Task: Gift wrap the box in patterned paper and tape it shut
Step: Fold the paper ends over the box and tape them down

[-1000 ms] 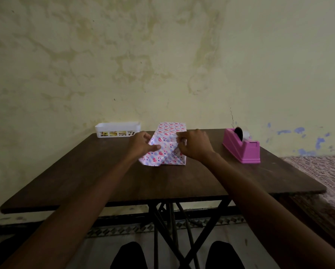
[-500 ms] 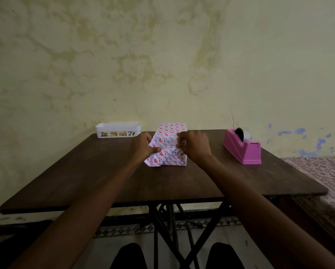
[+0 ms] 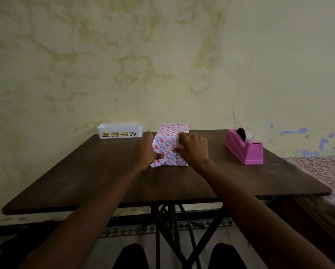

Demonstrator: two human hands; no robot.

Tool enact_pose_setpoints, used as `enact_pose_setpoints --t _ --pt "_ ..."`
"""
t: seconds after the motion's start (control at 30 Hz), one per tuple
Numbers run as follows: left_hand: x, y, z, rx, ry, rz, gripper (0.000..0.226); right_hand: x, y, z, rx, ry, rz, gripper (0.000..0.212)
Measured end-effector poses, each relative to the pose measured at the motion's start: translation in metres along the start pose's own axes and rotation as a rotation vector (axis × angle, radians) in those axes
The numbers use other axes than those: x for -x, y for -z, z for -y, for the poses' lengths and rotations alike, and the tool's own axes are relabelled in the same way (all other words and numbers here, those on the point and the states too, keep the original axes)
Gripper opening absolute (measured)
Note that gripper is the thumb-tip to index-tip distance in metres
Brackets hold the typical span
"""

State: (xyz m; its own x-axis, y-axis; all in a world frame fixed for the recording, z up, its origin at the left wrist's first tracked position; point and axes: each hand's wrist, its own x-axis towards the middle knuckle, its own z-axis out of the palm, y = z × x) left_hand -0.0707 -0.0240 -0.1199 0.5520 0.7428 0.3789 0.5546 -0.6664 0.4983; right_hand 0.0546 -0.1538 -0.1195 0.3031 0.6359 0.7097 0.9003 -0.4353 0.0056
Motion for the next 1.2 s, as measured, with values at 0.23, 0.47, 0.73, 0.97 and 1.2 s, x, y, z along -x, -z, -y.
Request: enact_pose_setpoints --t 0.23,0.47,0.73,0.97,1.2 --pt "0.004 -0.005 -0.006 0.061 0.066 -0.030 0.073 0.001 -0.001 0.003 0.033 0.016 0.005 0.034" --pt "0.026 0.004 -0.003 0.293 0.035 0.198 0.075 0.001 -0.004 0.001 0.033 0.022 -0.014 0.033" --pt "0.048 0.035 0.023 0.887 0.568 0.260 0.039 0.002 -0.003 0.004 0.041 0.019 -0.028 0.031" --pt "0.052 0.039 0.017 1.100 0.726 0.414 0.029 0.002 -0.003 0.005 0.044 0.015 -0.026 0.030" --pt "0.053 0.050 0.015 1.238 0.914 0.399 0.025 0.002 -0.003 0.005 0.051 0.001 -0.014 0.029"
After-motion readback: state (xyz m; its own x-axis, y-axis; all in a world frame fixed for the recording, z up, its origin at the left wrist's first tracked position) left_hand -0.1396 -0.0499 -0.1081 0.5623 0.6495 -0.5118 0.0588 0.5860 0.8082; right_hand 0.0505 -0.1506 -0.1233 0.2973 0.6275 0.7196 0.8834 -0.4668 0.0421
